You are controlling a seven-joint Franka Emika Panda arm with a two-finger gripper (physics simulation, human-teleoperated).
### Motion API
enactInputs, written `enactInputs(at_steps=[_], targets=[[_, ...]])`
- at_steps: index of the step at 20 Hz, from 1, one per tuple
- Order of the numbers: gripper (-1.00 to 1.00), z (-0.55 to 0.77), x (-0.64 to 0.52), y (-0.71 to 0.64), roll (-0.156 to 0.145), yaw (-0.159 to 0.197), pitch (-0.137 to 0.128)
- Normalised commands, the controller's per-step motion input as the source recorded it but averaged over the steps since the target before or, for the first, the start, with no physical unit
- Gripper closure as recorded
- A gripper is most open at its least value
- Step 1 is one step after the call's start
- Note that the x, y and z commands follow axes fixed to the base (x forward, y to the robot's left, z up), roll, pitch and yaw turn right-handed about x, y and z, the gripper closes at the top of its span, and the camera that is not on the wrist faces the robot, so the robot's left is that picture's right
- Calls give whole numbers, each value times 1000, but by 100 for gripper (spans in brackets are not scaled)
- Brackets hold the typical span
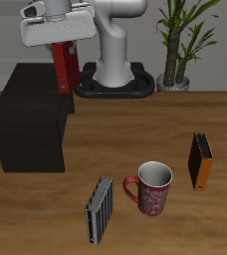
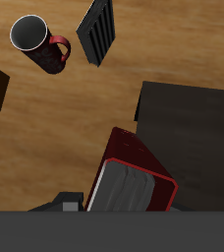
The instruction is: Place the red book upright on top of the shelf
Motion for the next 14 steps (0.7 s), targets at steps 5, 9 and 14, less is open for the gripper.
enactInputs(at_steps=[5, 9, 14], targets=[[100, 129, -23, -506, -22, -8, -24], [100, -43, 42, -581, -112, -23, -5], [100, -16, -13, -365, -39, -25, -5]])
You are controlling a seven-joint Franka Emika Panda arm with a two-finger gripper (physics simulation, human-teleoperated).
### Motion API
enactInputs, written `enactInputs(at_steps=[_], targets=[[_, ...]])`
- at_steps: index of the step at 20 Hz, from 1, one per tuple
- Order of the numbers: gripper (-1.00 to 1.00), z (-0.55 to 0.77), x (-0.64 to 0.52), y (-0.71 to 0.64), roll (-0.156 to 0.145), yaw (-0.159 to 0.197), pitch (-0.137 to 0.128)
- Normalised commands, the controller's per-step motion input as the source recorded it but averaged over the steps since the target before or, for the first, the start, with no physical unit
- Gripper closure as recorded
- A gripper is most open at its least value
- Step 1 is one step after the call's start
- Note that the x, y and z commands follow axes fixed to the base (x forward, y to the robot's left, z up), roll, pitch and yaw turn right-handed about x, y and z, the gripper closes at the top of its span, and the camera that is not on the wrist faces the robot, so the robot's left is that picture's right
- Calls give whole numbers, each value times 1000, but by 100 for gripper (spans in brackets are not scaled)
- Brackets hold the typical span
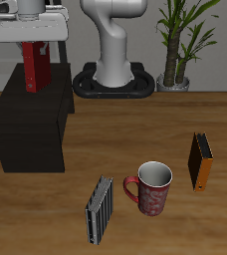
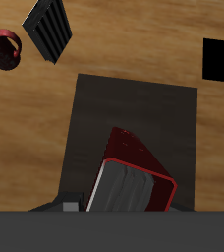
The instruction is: Place the red book upright on top of the shelf
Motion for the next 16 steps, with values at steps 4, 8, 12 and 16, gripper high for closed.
enactInputs(at_steps=[4, 8, 12, 16], targets=[[100, -95, -53, -191, 19, -29, 17], [100, -237, -55, 17, 95, -8, 56], [100, -280, -45, -44, 12, -49, 83], [100, -167, -71, -77, 3, -66, 46]])
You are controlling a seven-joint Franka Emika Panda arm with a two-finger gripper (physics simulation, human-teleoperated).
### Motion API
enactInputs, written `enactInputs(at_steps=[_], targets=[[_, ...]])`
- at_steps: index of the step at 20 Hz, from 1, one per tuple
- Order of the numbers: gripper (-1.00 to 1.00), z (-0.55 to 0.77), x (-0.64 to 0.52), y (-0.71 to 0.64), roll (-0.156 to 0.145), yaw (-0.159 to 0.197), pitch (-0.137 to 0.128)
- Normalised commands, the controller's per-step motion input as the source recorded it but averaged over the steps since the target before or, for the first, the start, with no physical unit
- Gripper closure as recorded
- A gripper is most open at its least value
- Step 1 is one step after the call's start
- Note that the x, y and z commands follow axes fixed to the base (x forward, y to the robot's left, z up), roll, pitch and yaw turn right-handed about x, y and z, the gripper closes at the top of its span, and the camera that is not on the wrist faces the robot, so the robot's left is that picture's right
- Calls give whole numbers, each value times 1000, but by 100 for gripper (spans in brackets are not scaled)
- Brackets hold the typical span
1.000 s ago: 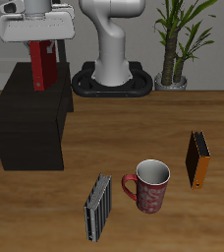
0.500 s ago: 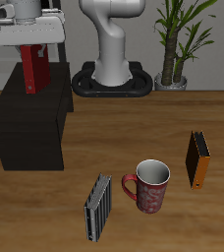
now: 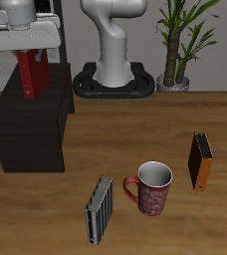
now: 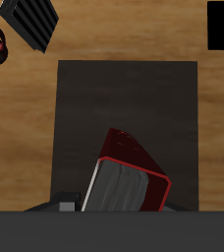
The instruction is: Place the red book upright on top of the shelf
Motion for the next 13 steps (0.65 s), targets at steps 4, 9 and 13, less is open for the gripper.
enactInputs(at_steps=[4, 9, 13], targets=[[100, -165, 44, 56, 4, -23, 62], [100, -287, 100, 40, -6, 15, 63], [-100, -166, 107, -62, -121, -15, 27]])
